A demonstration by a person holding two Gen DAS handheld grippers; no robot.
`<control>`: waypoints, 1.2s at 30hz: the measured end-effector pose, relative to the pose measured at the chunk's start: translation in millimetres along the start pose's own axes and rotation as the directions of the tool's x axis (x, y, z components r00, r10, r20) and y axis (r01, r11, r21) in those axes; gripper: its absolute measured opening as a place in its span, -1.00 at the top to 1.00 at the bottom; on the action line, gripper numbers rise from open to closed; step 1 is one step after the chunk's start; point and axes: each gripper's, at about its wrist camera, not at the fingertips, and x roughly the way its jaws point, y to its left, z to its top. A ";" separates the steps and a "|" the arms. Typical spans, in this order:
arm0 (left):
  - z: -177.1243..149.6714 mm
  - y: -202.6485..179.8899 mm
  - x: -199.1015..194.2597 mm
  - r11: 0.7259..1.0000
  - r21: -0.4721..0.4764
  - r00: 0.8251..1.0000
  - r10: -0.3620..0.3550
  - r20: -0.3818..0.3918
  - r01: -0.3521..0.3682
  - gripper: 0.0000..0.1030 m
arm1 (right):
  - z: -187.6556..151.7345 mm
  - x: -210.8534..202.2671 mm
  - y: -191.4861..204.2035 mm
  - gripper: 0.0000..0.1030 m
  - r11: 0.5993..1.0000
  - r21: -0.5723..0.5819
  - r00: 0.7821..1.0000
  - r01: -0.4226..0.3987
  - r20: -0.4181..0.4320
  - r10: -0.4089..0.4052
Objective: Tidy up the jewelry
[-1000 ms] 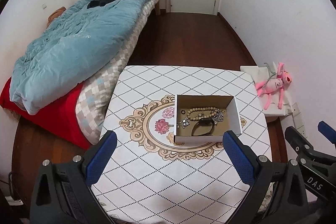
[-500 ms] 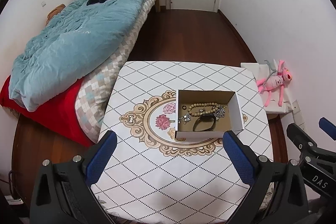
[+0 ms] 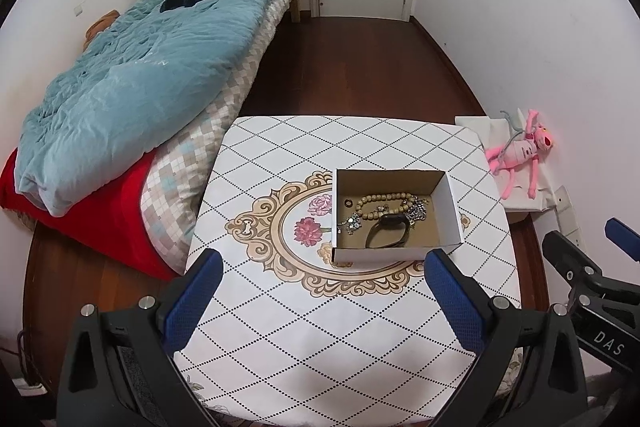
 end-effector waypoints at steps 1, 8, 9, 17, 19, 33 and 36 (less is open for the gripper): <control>-0.3 -0.1 -0.1 1.000 0.002 1.000 0.000 0.000 0.000 -1.00 | 0.0 0.1 0.1 -1.00 1.000 0.000 1.000 0.000 -0.001 0.000; -0.8 -0.6 -0.2 1.000 0.004 1.000 -0.005 0.001 0.005 -1.00 | -0.4 -0.3 1.3 -1.00 1.000 -0.002 1.000 0.000 -0.002 0.000; -0.6 -0.8 -0.2 1.000 0.005 1.000 -0.005 0.001 0.005 -1.00 | 0.0 0.0 0.9 -1.00 1.000 -0.003 1.000 -0.001 -0.003 0.001; -1.5 -2.3 -0.1 1.000 0.012 1.000 -0.011 -0.003 0.011 -1.00 | -0.1 0.1 1.6 -1.00 1.000 -0.005 1.000 -0.002 -0.004 0.002; -2.3 -2.4 -0.6 1.000 0.013 1.000 -0.010 -0.001 0.010 -1.00 | -0.6 0.4 0.7 -1.00 1.000 -0.006 1.000 -0.002 -0.006 0.002; -3.2 -2.1 0.5 1.000 0.015 1.000 -0.011 -0.004 0.011 -0.99 | -0.5 2.0 -1.1 -1.00 1.000 -0.023 1.000 0.004 -0.018 -0.004; -3.4 -2.0 0.6 1.000 0.015 1.000 -0.011 -0.003 0.011 -1.00 | -0.8 1.8 -1.7 -1.00 1.000 -0.025 1.000 0.006 -0.017 -0.007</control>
